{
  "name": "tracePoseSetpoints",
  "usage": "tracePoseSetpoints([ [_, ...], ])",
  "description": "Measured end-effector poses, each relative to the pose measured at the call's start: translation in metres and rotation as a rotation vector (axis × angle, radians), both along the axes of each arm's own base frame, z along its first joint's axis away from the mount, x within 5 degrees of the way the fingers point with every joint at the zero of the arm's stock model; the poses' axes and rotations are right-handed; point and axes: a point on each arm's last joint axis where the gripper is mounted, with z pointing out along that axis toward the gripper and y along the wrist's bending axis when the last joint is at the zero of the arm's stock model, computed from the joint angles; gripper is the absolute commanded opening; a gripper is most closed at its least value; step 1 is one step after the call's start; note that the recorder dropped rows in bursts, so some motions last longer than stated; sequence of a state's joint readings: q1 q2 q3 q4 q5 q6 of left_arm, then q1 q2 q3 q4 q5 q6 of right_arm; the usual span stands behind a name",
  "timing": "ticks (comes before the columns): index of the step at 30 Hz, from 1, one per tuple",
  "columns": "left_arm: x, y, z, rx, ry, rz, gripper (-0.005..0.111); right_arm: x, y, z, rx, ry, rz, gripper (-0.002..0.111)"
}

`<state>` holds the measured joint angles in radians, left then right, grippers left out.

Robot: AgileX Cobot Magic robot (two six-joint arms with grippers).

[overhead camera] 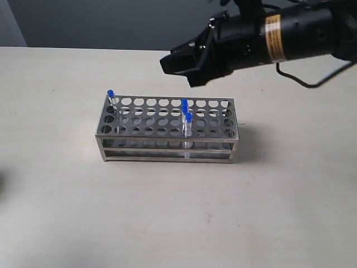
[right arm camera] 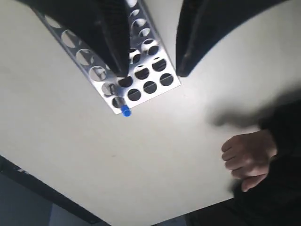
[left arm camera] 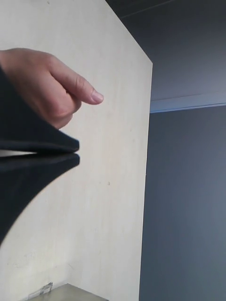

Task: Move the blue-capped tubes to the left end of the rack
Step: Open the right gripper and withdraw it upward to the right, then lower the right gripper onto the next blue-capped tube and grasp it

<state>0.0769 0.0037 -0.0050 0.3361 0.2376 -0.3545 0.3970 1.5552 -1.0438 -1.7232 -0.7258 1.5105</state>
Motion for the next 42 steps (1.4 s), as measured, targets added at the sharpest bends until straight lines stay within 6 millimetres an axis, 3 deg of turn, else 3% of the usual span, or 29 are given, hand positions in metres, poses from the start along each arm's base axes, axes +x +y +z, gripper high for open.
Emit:
tracePoseSetpoints([
  [5, 0.0, 0.0, 0.0, 0.0, 0.0, 0.0, 0.0, -0.048, -0.02, 0.012, 0.1, -0.147, -0.035, 0.03],
  [8, 0.0, 0.0, 0.0, 0.0, 0.0, 0.0, 0.0, -0.062, -0.038, 0.016, 0.154, -0.252, -0.214, 0.03],
  [12, 0.0, 0.0, 0.0, 0.0, 0.0, 0.0, 0.0, -0.068, -0.059, -0.01, 0.185, -0.232, -0.434, 0.03],
  [16, 0.0, 0.0, 0.0, 0.0, 0.0, 0.0, 0.0, -0.066, -0.065, -0.047, 0.093, -0.144, -0.508, 0.03],
  [24, 0.0, 0.0, 0.0, 0.0, 0.0, 0.0, 0.0, -0.052, -0.056, -0.085, 0.09, -0.003, -0.509, 0.031],
  [26, 0.0, 0.0, 0.0, 0.0, 0.0, 0.0, 0.0, -0.049, -0.052, -0.094, 0.094, 0.006, -0.478, 0.037],
  [32, 0.0, 0.0, 0.0, 0.0, 0.0, 0.0, 0.0, -0.038, -0.042, -0.101, 0.106, -0.039, -0.412, 0.063],
  [36, 0.0, 0.0, 0.0, 0.0, 0.0, 0.0, 0.0, -0.028, -0.036, -0.104, 0.084, -0.096, -0.381, 0.062],
  [42, 0.0, 0.0, 0.0, 0.0, 0.0, 0.0, 0.0, -0.021, -0.031, -0.127, 0.062, -0.087, -0.35, 0.062],
])
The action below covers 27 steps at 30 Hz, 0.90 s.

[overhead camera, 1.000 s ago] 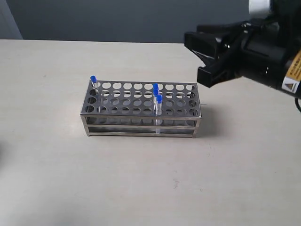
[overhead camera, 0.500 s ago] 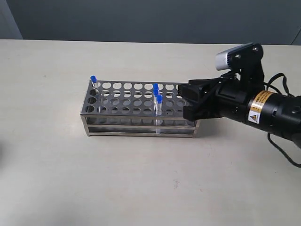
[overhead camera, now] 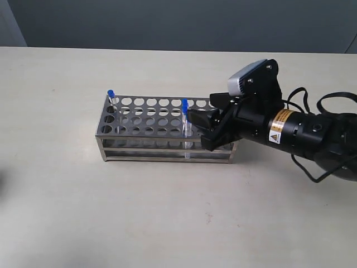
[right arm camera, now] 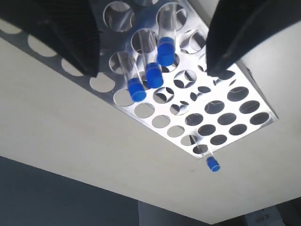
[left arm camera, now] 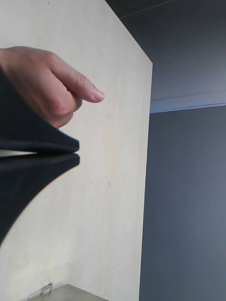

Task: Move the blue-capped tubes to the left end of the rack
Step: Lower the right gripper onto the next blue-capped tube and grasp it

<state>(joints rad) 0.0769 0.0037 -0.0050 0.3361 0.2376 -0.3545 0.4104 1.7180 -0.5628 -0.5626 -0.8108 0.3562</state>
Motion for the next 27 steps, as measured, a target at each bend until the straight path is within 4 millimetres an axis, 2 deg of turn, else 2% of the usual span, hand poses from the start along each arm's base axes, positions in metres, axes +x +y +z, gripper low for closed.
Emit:
tracePoseSetpoints([
  [6, 0.0, 0.0, 0.0, 0.0, 0.0, 0.0, 0.0, 0.006, 0.007, -0.018, 0.051, -0.002, 0.03, 0.062],
  [11, 0.0, 0.0, 0.0, 0.0, 0.0, 0.0, 0.0, 0.02, 0.013, -0.036, 0.053, 0.018, 0.034, 0.061],
  [13, 0.0, 0.0, 0.0, 0.0, 0.0, 0.0, 0.0, 0.025, 0.015, -0.04, 0.052, 0.02, 0.034, 0.051],
  [17, 0.0, 0.0, 0.0, 0.0, 0.0, 0.0, 0.0, 0.026, 0.018, -0.041, 0.059, 0.008, 0.052, 0.004],
  [18, 0.0, 0.0, 0.0, 0.0, 0.0, 0.0, 0.0, 0.025, 0.019, -0.041, 0.06, 0.007, 0.058, -0.001],
  [27, 0.0, 0.0, 0.0, 0.0, 0.0, 0.0, 0.0, 0.023, 0.02, -0.041, 0.054, 0.011, 0.096, -0.001],
])
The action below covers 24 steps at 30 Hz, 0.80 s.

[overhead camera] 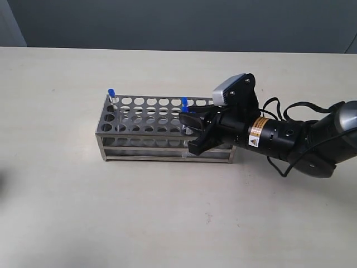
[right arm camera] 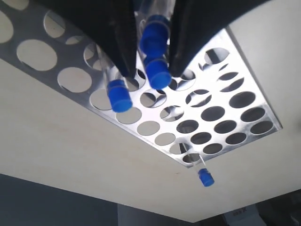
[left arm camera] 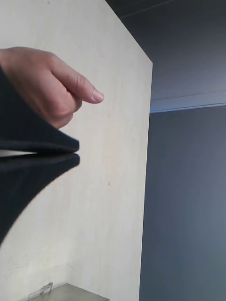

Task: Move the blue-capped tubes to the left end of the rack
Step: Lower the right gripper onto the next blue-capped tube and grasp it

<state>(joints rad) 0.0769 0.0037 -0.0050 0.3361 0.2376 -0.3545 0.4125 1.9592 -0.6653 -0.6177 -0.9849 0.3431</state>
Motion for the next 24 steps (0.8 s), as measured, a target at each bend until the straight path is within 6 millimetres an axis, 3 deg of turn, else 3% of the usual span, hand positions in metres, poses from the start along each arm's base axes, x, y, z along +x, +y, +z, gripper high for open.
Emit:
tracePoseSetpoints([
  [16, 0.0, 0.0, 0.0, 0.0, 0.0, 0.0, 0.0, -0.005, -0.003, 0.028, -0.108, -0.03, 0.034, -0.001],
  [24, 0.0, 0.0, 0.0, 0.0, 0.0, 0.0, 0.0, -0.005, -0.003, 0.026, -0.099, -0.027, 0.038, -0.001],
])
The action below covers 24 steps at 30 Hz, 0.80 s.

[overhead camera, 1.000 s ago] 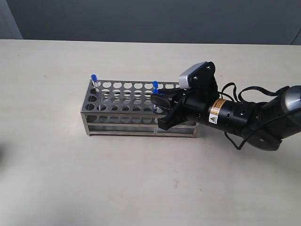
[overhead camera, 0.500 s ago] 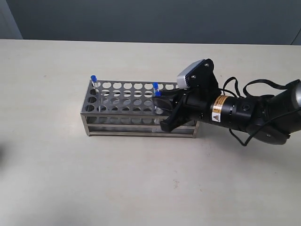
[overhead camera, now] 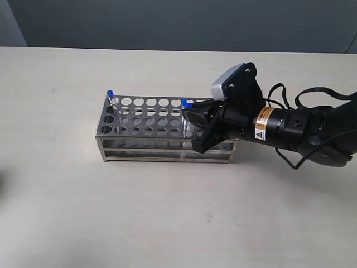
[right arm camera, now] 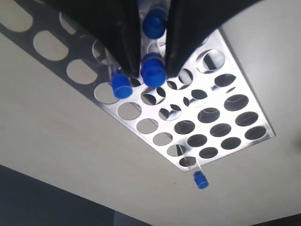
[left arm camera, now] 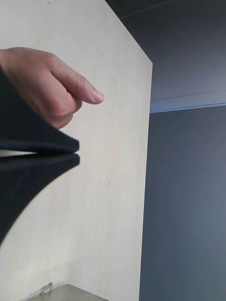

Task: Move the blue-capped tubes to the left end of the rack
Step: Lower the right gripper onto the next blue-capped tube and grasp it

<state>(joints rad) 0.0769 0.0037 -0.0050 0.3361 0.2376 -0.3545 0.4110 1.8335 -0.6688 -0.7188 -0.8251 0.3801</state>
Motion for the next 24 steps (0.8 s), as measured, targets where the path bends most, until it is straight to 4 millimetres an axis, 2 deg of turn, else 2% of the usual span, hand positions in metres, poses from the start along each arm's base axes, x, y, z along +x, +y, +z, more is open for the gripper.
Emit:
tracePoseSetpoints([
  [24, 0.0, 0.0, 0.0, 0.0, 0.0, 0.0, 0.0, 0.0013, 0.0001, -0.0005, 0.016, 0.002, -0.005, -0.001],
])
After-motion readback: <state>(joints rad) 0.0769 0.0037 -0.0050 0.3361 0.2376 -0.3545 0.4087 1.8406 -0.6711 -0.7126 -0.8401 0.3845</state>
